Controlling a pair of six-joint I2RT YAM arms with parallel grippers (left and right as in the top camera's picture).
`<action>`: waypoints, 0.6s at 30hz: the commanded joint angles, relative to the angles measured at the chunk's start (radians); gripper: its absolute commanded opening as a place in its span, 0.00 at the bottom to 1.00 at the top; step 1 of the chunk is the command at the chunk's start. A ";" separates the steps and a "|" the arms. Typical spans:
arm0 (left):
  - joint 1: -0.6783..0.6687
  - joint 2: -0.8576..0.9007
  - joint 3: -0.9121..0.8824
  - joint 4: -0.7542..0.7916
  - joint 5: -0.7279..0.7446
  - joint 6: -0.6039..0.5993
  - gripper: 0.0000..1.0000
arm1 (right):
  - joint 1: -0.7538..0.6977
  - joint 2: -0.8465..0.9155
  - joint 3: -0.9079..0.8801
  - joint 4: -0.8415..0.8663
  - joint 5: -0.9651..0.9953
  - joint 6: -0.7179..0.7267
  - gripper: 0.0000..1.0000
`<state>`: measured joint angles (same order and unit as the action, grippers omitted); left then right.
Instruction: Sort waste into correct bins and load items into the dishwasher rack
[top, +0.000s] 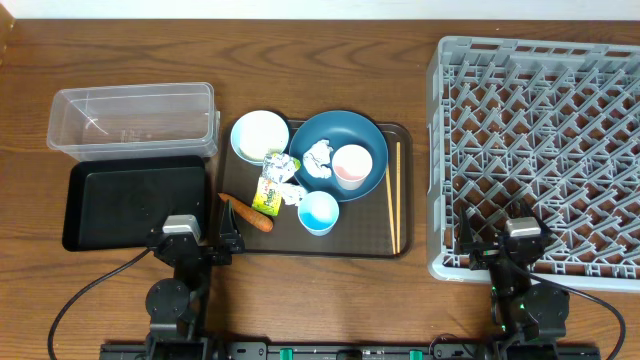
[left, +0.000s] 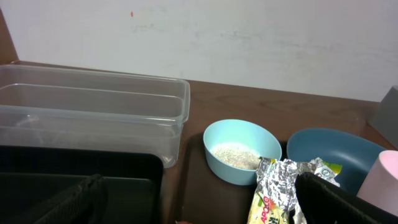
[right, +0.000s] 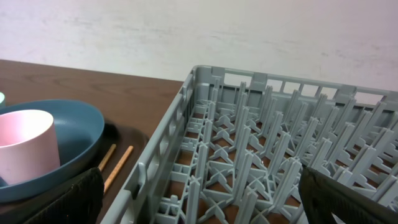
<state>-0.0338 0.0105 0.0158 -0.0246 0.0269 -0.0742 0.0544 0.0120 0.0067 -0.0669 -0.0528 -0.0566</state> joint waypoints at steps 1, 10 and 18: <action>0.005 -0.004 -0.012 -0.046 -0.010 -0.002 0.98 | -0.003 0.001 -0.001 -0.003 -0.007 -0.008 0.99; 0.005 -0.004 -0.012 -0.046 -0.014 -0.001 0.98 | -0.003 0.001 -0.001 -0.003 -0.007 -0.008 0.99; 0.005 -0.004 -0.012 -0.046 -0.013 -0.002 0.98 | -0.003 0.001 -0.001 0.003 -0.007 -0.008 0.99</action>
<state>-0.0338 0.0105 0.0158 -0.0246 0.0265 -0.0742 0.0547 0.0120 0.0067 -0.0658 -0.0528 -0.0566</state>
